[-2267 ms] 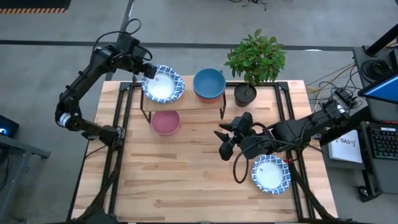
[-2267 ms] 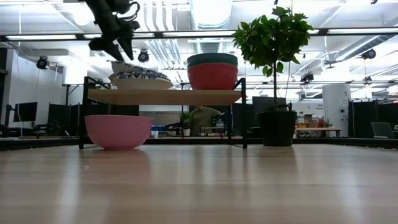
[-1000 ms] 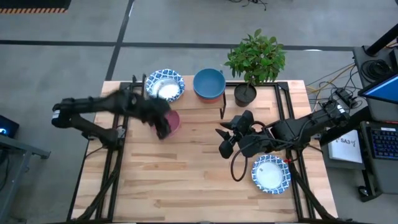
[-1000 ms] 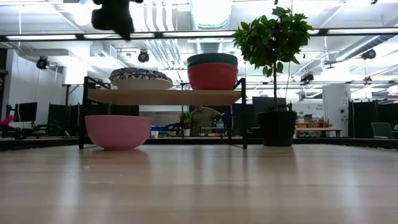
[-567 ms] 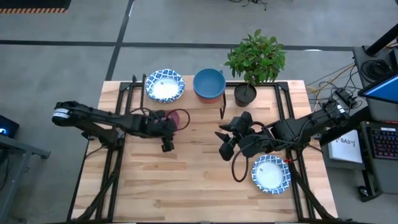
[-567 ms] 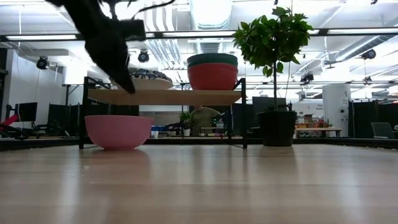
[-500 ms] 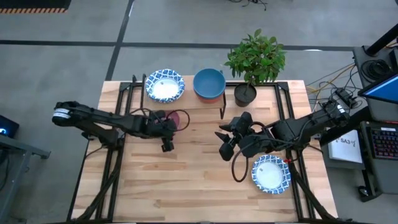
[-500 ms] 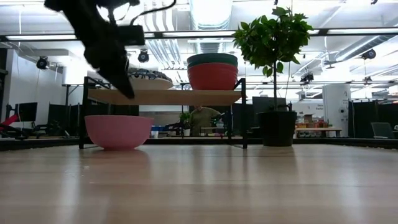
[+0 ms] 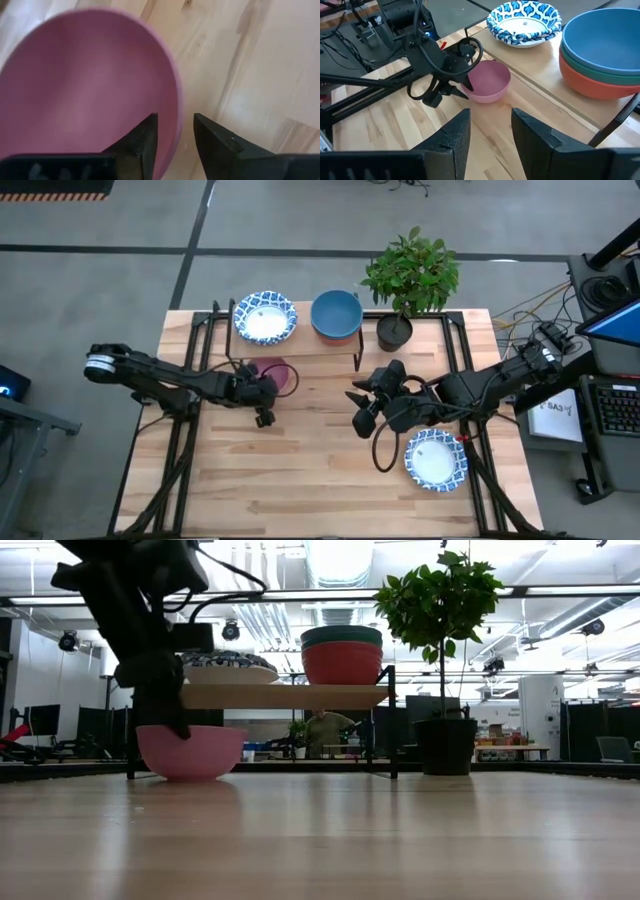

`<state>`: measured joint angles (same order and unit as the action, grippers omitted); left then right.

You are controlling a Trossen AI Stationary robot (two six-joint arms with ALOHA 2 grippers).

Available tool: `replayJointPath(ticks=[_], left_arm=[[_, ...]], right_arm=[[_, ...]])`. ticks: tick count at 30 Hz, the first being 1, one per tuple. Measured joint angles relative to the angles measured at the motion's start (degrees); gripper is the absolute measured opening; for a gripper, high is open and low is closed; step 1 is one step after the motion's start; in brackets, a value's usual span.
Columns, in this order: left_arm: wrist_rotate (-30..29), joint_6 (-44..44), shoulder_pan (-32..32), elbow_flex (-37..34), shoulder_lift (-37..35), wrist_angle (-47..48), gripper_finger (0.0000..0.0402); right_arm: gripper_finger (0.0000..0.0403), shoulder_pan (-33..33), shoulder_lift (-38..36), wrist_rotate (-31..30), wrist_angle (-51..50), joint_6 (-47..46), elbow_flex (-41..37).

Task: Place and stack bowls onto a shelf
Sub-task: Stack the pink plastic bowl on top of the blue plastic bowl on the shelf

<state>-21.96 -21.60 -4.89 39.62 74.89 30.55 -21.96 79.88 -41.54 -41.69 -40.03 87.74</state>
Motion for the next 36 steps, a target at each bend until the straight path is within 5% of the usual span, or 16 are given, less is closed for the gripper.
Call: replayJointPath(ticks=[9, 18, 28, 36], left_arm=[[0.9, -5.0, 0.0, -0.5, 0.0, -0.4, 0.0008], [7.2, -7.2, -1.1, 3.0, 0.0, -0.9, 0.0002], [13.0, 1.2, -7.2, 22.8, 0.0, 8.3, 0.0001], [1.7, 13.0, -6.7, 40.6, 3.2, 12.5, 0.0000]], right_arm=[[0.0129, 0.0, 0.0, 0.0, 0.0, 0.6, 0.0], [0.0130, 0.0, 0.0, 0.2, 0.0, 1.1, 0.0], [0.0126, -0.2, 0.0, 1.7, 0.0, 2.0, 0.0], [0.0127, -1.1, -2.3, 3.0, 0.0, 2.5, 0.0]])
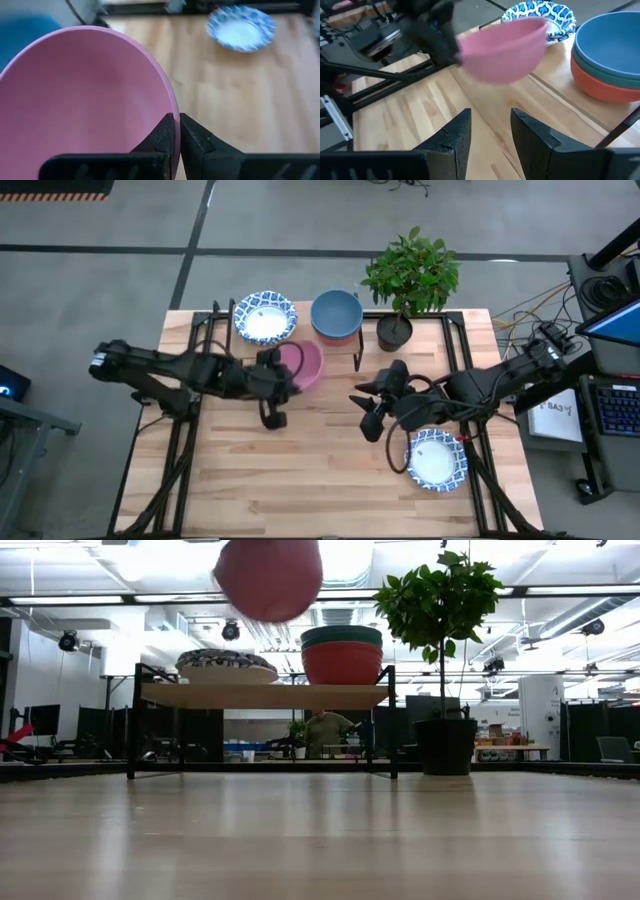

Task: Place and stack bowls onto a shelf
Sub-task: Stack the pink plastic bowl on top of the blue plastic bowl on the shelf

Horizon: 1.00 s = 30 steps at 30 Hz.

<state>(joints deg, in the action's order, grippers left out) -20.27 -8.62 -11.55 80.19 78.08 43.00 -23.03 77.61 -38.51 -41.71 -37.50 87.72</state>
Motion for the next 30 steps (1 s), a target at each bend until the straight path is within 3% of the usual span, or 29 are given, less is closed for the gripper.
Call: replayJointPath(ticks=[3, 16, 24, 30], left_arm=[[-2.4, 6.0, 2.0, 4.4, 2.1, 0.2, 0.0000], [-0.9, 25.3, 11.3, 21.6, 12.2, 2.8, 0.0000], [10.0, 30.4, 21.1, 27.3, 19.7, 4.4, 0.0000], [11.9, 32.4, 24.9, 31.8, 24.8, 6.8, 0.0000]], right_arm=[[0.0124, -0.4, -0.9, 0.0, 0.0, 0.0, 0.0], [0.0118, -1.2, -1.0, 0.0, 0.0, -1.5, 0.0], [0.0117, -2.1, -1.1, 0.0, 0.0, -2.3, 0.0], [0.0116, -2.5, -1.1, -0.1, 0.0, -3.2, 0.0]])
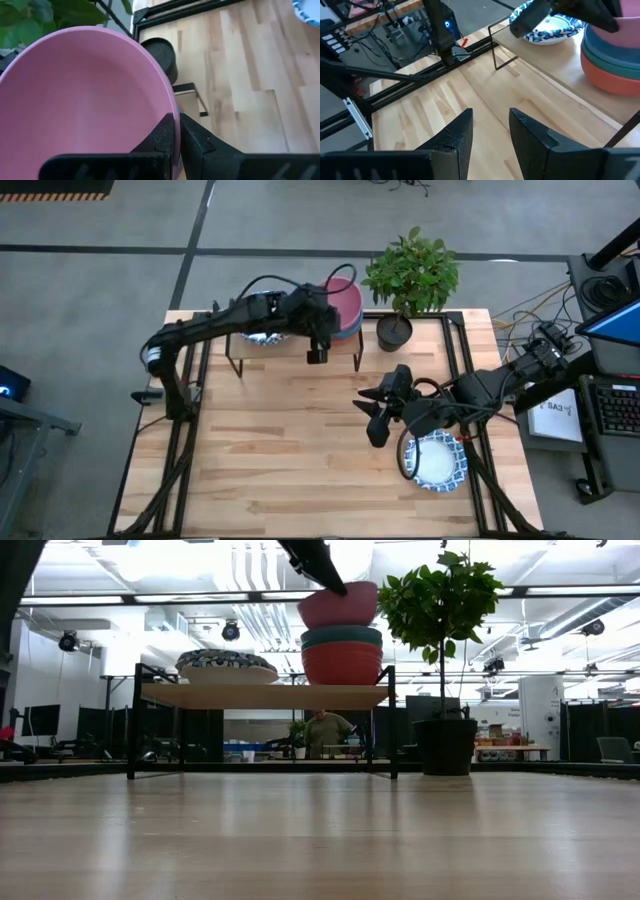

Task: Place and stack bowls onto a shelf
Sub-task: Stack the pink plastic bowl on top of the blue plastic bowl on the shelf

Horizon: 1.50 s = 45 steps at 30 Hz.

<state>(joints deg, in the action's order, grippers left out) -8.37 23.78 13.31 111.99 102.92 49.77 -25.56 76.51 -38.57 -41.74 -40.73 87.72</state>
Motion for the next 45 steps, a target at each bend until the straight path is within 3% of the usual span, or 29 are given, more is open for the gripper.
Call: replayJointPath(ticks=[9, 26, 29, 34, 45], left_arm=[[0.0, 0.1, 2.1, 6.5, 3.8, 2.1, 0.0021], [0.0, -6.7, 2.6, 8.5, 3.4, 8.2, 0.0104], [2.1, -8.7, 2.6, 10.1, 3.2, 8.7, 0.0110], [9.8, -13.2, 2.5, 11.6, 3.1, 5.0, 0.0109], [9.9, -13.9, 3.7, 3.5, 3.5, -1.7, 0.0042]], right_arm=[[0.0114, -0.1, 0.0, 0.0, 0.0, -0.2, 0.0], [0.0114, -0.1, 0.1, 0.0, -2.2, -0.5, 0.0], [0.0113, -0.1, 0.1, 0.3, -3.2, -2.1, 0.0], [0.0112, -0.6, 0.1, 1.5, -3.5, -3.2, 0.0], [0.0099, -4.8, 0.1, -4.9, -3.6, -5.0, 0.0]])
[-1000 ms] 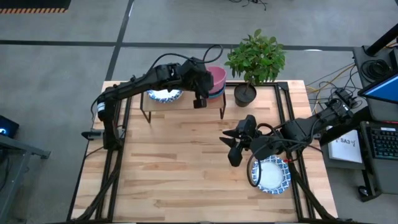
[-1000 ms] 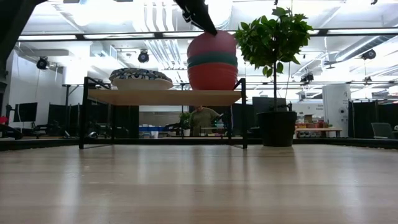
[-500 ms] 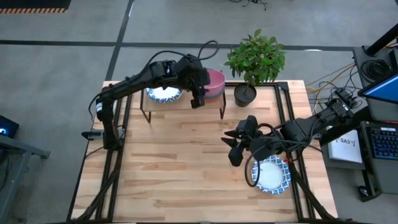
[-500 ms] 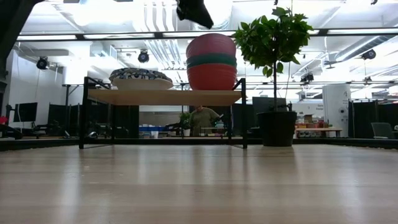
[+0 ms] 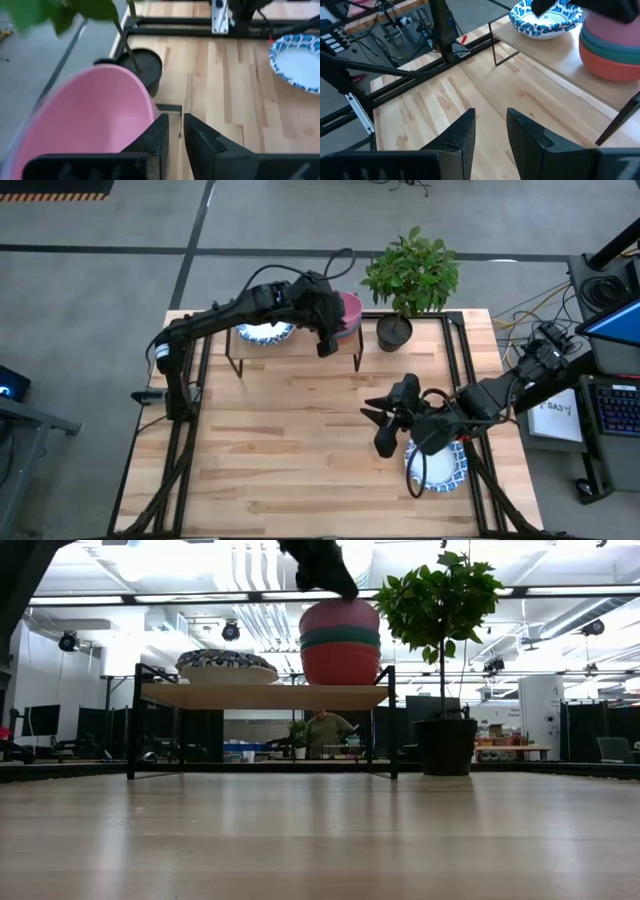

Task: Place and stack bowls onto a shelf
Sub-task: Stack the pink plastic bowl on top of the blue plastic bowl on the shelf, then stack the white pattern paper bowl on top of the white pattern paper bowl on the shelf

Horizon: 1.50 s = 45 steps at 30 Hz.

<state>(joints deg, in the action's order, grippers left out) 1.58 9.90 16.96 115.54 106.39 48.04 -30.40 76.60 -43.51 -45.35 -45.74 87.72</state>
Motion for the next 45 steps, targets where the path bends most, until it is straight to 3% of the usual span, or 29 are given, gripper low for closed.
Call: replayJointPath(ticks=[6, 16, 31, 39, 45], left_arm=[[-0.1, -1.5, 0.0, -3.3, 0.0, -2.1, 0.0028], [-0.1, 0.0, -0.2, 2.3, -0.8, -0.4, 0.0027], [-2.4, -0.6, 0.7, -7.1, -0.7, -1.8, 0.0026], [-2.5, -3.5, 0.0, 1.7, -2.4, 0.3, 0.0026], [-2.4, -9.4, -3.1, 11.6, -2.5, 5.7, 0.0026]], right_arm=[[0.0096, -0.3, 0.0, -0.7, -1.2, -1.7, 0.0], [0.0097, -0.3, 0.0, -1.6, -1.2, -1.9, -0.1], [0.0089, -0.3, 0.0, -1.6, -1.2, -2.4, -0.1], [0.0086, -0.3, 0.0, -0.7, -1.2, -4.1, -0.2], [0.0084, -0.3, 0.0, 8.8, -3.8, -11.5, -0.2]])
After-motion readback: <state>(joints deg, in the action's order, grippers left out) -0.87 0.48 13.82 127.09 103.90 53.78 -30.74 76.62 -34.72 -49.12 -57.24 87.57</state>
